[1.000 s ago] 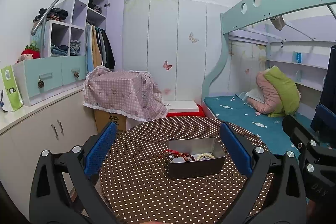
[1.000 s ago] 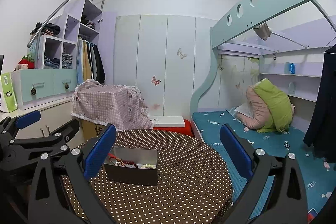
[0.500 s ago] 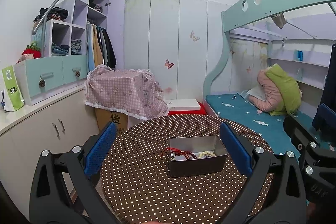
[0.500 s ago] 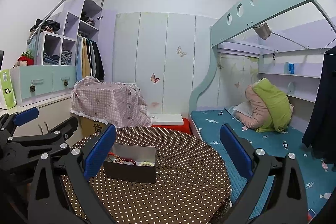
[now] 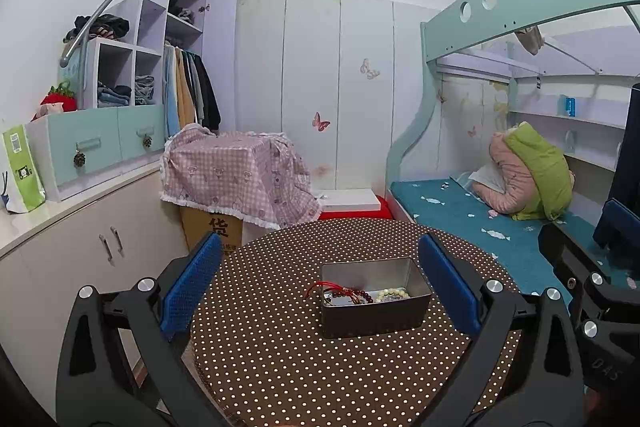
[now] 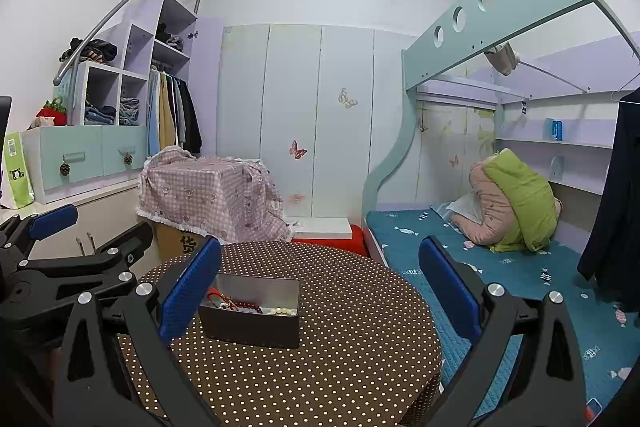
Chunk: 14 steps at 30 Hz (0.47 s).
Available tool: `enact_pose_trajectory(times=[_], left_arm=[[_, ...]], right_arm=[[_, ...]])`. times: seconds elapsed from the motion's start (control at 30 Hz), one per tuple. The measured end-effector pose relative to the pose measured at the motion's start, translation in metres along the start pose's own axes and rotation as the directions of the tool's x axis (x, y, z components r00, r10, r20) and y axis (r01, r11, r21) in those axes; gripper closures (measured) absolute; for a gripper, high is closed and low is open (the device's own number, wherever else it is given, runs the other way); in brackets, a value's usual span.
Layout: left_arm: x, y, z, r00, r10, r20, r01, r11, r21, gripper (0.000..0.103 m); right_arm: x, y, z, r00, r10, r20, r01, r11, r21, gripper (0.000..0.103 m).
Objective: Organize jewelry
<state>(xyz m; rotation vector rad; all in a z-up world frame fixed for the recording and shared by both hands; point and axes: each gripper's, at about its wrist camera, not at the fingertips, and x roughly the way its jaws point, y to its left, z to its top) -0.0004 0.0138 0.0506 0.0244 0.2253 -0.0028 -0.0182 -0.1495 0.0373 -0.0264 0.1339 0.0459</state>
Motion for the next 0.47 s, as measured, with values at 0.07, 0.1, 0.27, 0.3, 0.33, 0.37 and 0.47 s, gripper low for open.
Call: enact_pose_trajectory(times=[0.07, 0.1, 0.27, 0.3, 0.33, 0.37, 0.47], left_arm=[[-0.0003, -0.0002, 0.0004, 1.0, -0.003, -0.001, 0.003, 1.0, -0.001, 0.005], [-0.0005, -0.0004, 0.0002, 1.0, -0.002, -0.001, 0.002, 1.0, -0.001, 0.005], [-0.0017, -0.0001, 0.0016, 1.0, -0.003, -0.003, 0.003, 1.0, -0.007, 0.005], [-0.002, -0.0001, 0.0016, 1.0, -0.002, -0.003, 0.002, 1.0, -0.008, 0.005], [-0.0021, -0.0001, 0.0016, 1.0, -0.001, -0.002, 0.001, 1.0, -0.007, 0.005], [-0.0024, -0.0002, 0.0015, 1.0, 0.0, -0.001, 0.0, 1.0, -0.007, 0.005], [-0.0031, -0.0001, 0.0018, 1.0, 0.002, -0.001, -0.002, 1.0, -0.006, 0.005]], right_arm=[[-0.0009, 0.0, 0.0007, 1.0, 0.002, 0.0, -0.002, 1.0, 0.002, 0.007], [-0.0009, 0.0002, 0.0006, 1.0, 0.001, 0.0, -0.001, 1.0, 0.001, 0.007], [-0.0019, 0.0017, 0.0008, 1.0, -0.003, -0.001, 0.003, 1.0, -0.005, 0.007], [-0.0018, 0.0017, 0.0007, 1.0, -0.002, -0.001, 0.002, 1.0, -0.005, 0.007], [-0.0019, 0.002, 0.0007, 1.0, -0.002, -0.001, 0.002, 1.0, -0.005, 0.007], [-0.0023, 0.0023, 0.0007, 1.0, -0.002, -0.001, 0.002, 1.0, -0.005, 0.007], [-0.0023, 0.0031, 0.0011, 1.0, -0.002, -0.001, 0.002, 1.0, -0.005, 0.007]])
